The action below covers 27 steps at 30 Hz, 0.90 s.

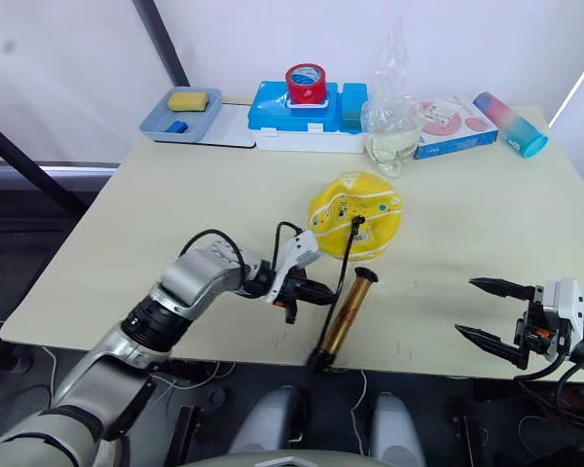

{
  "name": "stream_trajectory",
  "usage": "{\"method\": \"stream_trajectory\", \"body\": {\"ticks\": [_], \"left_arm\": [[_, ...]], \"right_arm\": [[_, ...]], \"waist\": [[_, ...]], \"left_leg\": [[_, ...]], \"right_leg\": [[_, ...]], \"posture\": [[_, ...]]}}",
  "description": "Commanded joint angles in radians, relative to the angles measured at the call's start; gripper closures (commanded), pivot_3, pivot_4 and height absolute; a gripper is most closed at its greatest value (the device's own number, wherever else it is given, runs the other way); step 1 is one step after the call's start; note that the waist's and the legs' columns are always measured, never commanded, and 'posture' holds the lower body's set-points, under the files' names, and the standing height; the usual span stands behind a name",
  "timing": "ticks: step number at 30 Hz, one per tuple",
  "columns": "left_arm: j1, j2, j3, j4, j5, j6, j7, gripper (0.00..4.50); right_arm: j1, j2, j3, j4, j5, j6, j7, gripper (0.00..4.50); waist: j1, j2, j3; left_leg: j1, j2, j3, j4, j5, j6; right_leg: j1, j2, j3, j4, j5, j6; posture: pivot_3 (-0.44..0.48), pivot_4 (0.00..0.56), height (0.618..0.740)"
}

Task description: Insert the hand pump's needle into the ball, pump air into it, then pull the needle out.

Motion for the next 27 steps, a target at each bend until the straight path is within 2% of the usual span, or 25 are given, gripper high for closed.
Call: {"method": "stream_trajectory", "body": {"ticks": [1, 13, 17, 18, 19, 20, 21, 23, 24, 27], "left_arm": [[-0.015, 0.043, -0.022, 0.017, 0.044, -0.062, -0.063, 4.44], [-0.031, 0.054, 0.038, 0.120, 0.097, -0.133, -0.083, 4.44], [-0.022, 0.078, 0.060, 0.064, 0.064, -0.101, -0.117, 3.30], [-0.018, 0.086, 0.064, 0.047, 0.058, -0.094, -0.125, 2.68], [-0.013, 0.097, 0.072, 0.026, 0.048, -0.081, -0.131, 2.30], [-0.008, 0.108, 0.087, -0.001, 0.035, -0.061, -0.134, 1.68], [-0.004, 0.117, 0.098, -0.021, 0.025, -0.045, -0.136, 1.37], [0.009, 0.148, 0.119, -0.079, 0.001, -0.008, -0.142, 0.27], [0.017, 0.155, 0.144, -0.116, -0.035, 0.038, -0.144, 0.09], [0.036, 0.147, 0.209, -0.216, -0.143, 0.191, -0.119, 0.09]], "right_arm": [[-0.002, 0.003, -0.005, -0.041, 0.014, -0.019, -0.005, 0.00], [-0.013, 0.018, 0.023, -0.046, 0.008, -0.033, -0.003, 0.00], [-0.018, 0.021, 0.033, -0.043, 0.007, -0.037, -0.005, 0.00], [-0.018, 0.021, 0.034, -0.042, 0.008, -0.037, -0.006, 0.00], [-0.017, 0.022, 0.035, -0.042, 0.007, -0.039, -0.006, 0.00], [-0.017, 0.022, 0.036, -0.041, 0.007, -0.040, -0.006, 0.00], [-0.017, 0.022, 0.036, -0.040, 0.006, -0.041, -0.005, 0.00], [-0.016, 0.022, 0.036, -0.040, 0.006, -0.041, -0.006, 0.00], [-0.016, 0.022, 0.036, -0.039, 0.006, -0.042, -0.005, 0.00], [-0.017, 0.022, 0.035, -0.033, 0.006, -0.046, -0.003, 0.00]], "waist": [[0.000, 0.000, 0.000], [-0.001, -0.002, 0.001], [-0.001, -0.002, 0.001], [-0.001, -0.002, 0.001], [-0.001, -0.002, 0.001], [-0.001, -0.002, 0.001], [-0.001, -0.002, 0.001], [-0.001, -0.003, 0.002], [-0.001, -0.003, 0.002], [0.000, -0.003, 0.002]], "left_leg": [[0.000, 0.000, 0.000, 0.000, 0.000, 0.000], [-0.001, 0.000, 0.000, 0.000, 0.000, 0.000], [-0.001, 0.000, 0.000, 0.000, 0.000, 0.000], [-0.001, 0.000, 0.000, 0.000, 0.000, 0.000], [-0.001, 0.001, 0.000, 0.000, 0.000, 0.000], [-0.001, 0.001, 0.000, 0.000, 0.000, 0.000], [-0.001, 0.001, 0.000, 0.000, 0.000, 0.000], [-0.001, 0.001, 0.000, 0.000, 0.000, 0.000], [-0.001, 0.001, 0.001, 0.000, 0.000, 0.000], [-0.001, 0.001, 0.000, 0.000, 0.000, 0.000]], "right_leg": [[0.000, 0.000, 0.000, 0.000, 0.000, 0.000], [-0.001, 0.000, 0.000, 0.001, 0.000, 0.000], [-0.001, 0.000, 0.000, 0.001, 0.000, 0.001], [-0.001, 0.000, 0.000, 0.001, 0.000, 0.001], [-0.001, 0.000, 0.000, 0.001, 0.000, 0.001], [-0.002, 0.000, 0.000, 0.001, 0.000, 0.001], [-0.002, 0.000, 0.000, 0.001, 0.000, 0.001], [-0.002, 0.000, 0.001, 0.001, 0.000, 0.001], [-0.002, 0.000, 0.001, 0.001, 0.000, 0.001], [-0.002, 0.000, 0.001, 0.001, 0.000, 0.001]], "posture": [[0.000, 0.150, 0.739], [0.000, 0.150, 0.739], [0.000, 0.150, 0.739], [0.000, 0.150, 0.739], [0.000, 0.150, 0.739], [0.000, 0.150, 0.739], [0.000, 0.150, 0.739], [0.000, 0.150, 0.739], [0.000, 0.150, 0.739], [0.000, 0.150, 0.739]]}}
